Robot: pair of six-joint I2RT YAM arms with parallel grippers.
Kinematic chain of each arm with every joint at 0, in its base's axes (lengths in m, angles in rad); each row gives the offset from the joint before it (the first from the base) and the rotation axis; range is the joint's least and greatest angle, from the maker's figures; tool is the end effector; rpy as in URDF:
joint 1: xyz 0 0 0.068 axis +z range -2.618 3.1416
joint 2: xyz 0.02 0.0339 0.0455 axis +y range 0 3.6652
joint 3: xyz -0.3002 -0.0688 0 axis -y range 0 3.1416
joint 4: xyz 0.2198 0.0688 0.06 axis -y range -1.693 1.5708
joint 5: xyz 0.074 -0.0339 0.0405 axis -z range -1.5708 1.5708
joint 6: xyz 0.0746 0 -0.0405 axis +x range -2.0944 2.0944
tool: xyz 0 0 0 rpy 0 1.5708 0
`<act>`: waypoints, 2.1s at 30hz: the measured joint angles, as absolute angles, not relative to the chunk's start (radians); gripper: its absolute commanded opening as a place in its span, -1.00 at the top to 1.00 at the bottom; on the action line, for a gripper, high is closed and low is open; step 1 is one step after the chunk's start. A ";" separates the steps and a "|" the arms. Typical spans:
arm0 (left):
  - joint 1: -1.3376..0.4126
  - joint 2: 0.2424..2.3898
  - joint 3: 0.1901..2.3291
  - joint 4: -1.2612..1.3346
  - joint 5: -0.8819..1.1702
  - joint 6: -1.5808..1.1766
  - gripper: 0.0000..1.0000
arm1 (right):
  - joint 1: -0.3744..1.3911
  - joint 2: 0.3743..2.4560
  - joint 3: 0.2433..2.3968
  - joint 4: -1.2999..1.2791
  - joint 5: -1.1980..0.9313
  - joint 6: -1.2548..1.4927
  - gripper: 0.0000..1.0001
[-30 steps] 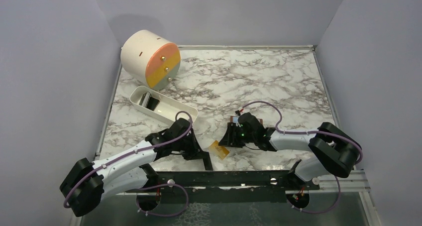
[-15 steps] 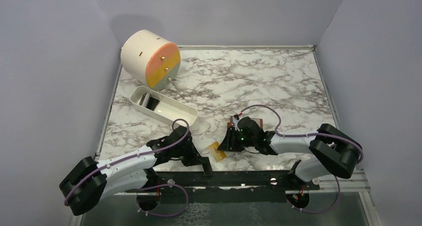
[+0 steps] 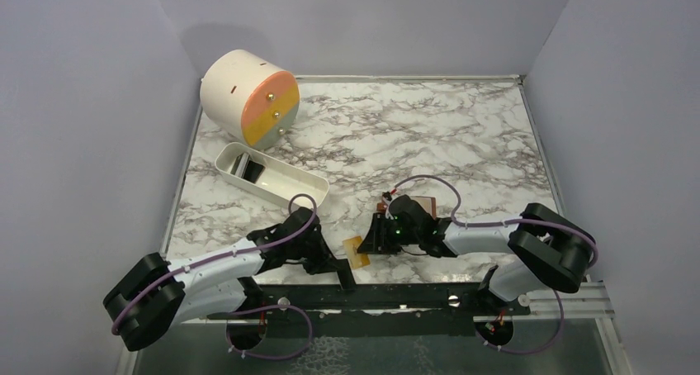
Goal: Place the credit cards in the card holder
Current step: Pick up the credit card from the center of the board.
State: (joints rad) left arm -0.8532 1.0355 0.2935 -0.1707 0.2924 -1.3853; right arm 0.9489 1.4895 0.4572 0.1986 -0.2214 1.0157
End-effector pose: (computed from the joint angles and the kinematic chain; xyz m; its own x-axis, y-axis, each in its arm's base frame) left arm 0.0879 -0.1335 0.1523 -0.9189 -0.3784 0.1113 -0.3569 0.6775 -0.6432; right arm 0.1373 0.2197 0.1461 -0.9743 0.0639 -0.2161 -0.0966 0.7478 0.6569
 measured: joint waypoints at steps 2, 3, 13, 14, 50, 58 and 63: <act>-0.853 1.033 0.293 -0.165 0.298 -1.376 1.00 | 0.949 1.495 0.467 0.192 -0.219 1.012 0.23; -0.853 1.031 0.293 -0.164 0.299 -1.374 1.00 | 0.949 1.501 0.472 0.190 -0.216 1.008 0.23; -0.860 0.975 0.265 -0.097 0.290 -1.360 1.00 | 0.950 1.525 0.476 0.219 -0.207 1.000 0.23; -0.860 0.971 0.260 -0.096 0.289 -1.360 1.00 | 0.950 1.525 0.475 0.220 -0.207 1.000 0.23; -0.860 1.114 0.312 -0.100 0.270 -1.351 1.00 | 0.964 1.572 0.478 0.300 -0.228 0.997 0.23; -0.860 1.034 0.312 -0.118 0.218 -1.313 1.00 | 0.968 1.570 0.496 0.273 -0.227 0.958 0.24; -0.860 0.992 0.287 -0.101 0.173 -1.311 0.98 | 0.968 1.573 0.501 0.265 -0.227 0.944 0.29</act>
